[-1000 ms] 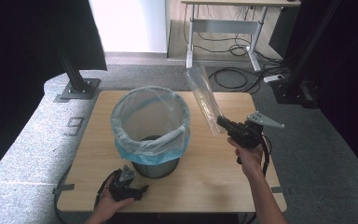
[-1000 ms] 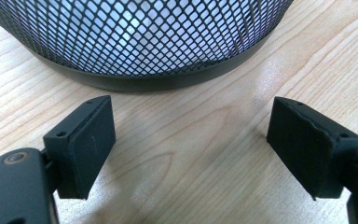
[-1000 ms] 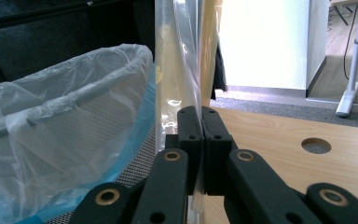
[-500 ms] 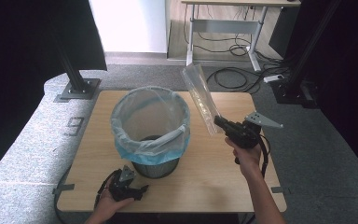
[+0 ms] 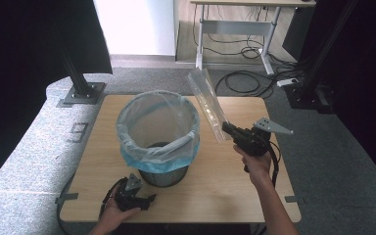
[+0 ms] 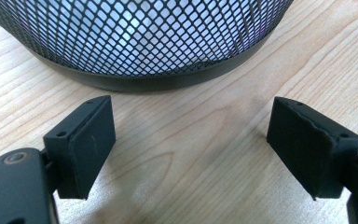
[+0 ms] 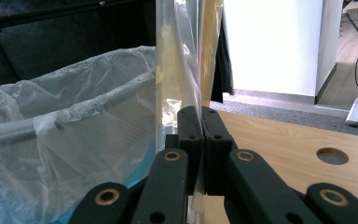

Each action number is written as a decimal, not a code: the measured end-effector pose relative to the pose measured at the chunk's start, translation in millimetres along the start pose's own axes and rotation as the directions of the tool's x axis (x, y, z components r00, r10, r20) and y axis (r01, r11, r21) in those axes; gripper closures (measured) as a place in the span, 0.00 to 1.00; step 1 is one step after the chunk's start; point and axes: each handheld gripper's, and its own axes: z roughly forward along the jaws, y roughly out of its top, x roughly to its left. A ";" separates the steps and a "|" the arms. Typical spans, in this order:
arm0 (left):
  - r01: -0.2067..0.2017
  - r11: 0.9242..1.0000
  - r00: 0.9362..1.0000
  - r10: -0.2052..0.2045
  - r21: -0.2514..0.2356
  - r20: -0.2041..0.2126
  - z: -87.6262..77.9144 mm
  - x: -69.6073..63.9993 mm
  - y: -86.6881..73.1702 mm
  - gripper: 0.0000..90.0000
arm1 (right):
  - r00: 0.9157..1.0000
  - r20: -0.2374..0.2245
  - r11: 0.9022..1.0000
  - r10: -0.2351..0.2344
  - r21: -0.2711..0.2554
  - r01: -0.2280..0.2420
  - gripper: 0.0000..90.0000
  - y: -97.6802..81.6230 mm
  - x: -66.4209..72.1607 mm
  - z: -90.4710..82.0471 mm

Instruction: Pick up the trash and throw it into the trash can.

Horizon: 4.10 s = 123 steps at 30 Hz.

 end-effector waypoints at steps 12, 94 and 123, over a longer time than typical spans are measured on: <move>0.000 1.000 1.000 0.000 0.000 0.000 0.0 0.0 0.0 0.17 | 1.000 -0.016 1.000 -0.006 -0.008 0.006 0.98 1.6 6.7 5.5; -0.001 1.000 1.000 0.001 0.000 -0.001 0.1 0.0 -0.1 0.17 | 0.989 -0.041 0.986 -0.144 0.075 0.147 0.53 49.8 83.9 107.7; 0.000 1.000 1.000 0.000 0.000 0.000 0.0 0.0 0.0 0.17 | 0.992 0.047 0.991 -0.121 0.054 0.118 0.32 18.1 42.2 36.2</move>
